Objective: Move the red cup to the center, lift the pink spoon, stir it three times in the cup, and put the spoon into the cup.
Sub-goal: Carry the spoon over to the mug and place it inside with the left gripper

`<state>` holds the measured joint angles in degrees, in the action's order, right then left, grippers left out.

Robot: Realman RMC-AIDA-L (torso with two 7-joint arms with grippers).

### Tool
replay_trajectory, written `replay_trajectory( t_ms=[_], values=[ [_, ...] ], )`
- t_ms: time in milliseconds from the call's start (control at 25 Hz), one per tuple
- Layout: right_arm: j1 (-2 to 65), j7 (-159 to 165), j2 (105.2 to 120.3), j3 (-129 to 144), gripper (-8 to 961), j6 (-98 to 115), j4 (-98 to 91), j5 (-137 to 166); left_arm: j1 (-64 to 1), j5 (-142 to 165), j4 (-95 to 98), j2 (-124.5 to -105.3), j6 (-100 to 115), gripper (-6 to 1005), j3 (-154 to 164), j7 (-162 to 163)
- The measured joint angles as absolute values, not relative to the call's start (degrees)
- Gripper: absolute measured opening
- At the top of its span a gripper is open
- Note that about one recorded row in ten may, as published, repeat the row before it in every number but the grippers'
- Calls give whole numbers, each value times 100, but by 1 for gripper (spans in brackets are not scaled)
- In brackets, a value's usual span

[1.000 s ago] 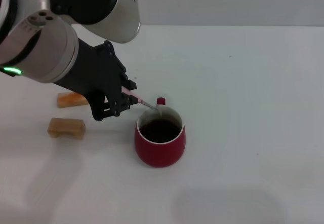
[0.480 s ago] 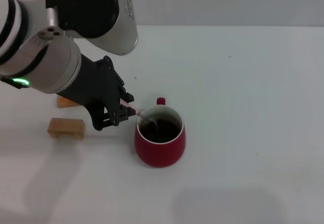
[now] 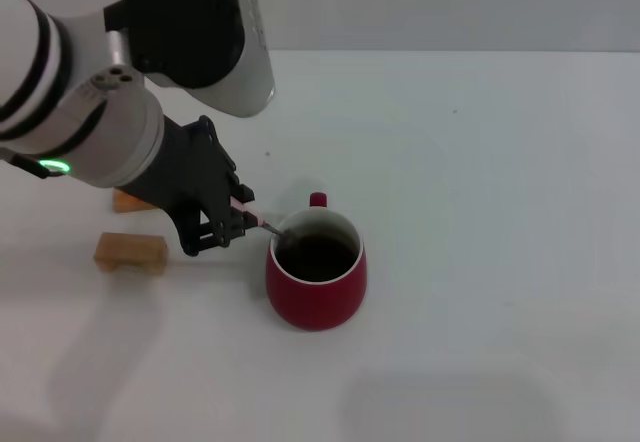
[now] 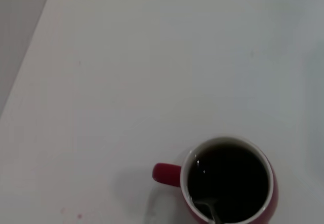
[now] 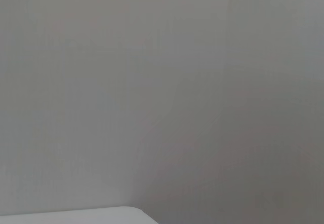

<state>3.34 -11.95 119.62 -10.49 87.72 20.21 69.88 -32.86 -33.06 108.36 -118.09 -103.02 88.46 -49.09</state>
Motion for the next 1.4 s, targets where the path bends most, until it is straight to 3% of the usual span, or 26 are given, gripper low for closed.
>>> replay_trajectory(
  t_ms=[1400],
  values=[
    [281, -1185, 11953, -834, -1, 8842, 2022, 6983, -3374, -3648, 9958, -11835, -9396, 171, 9474, -4984]
  ],
)
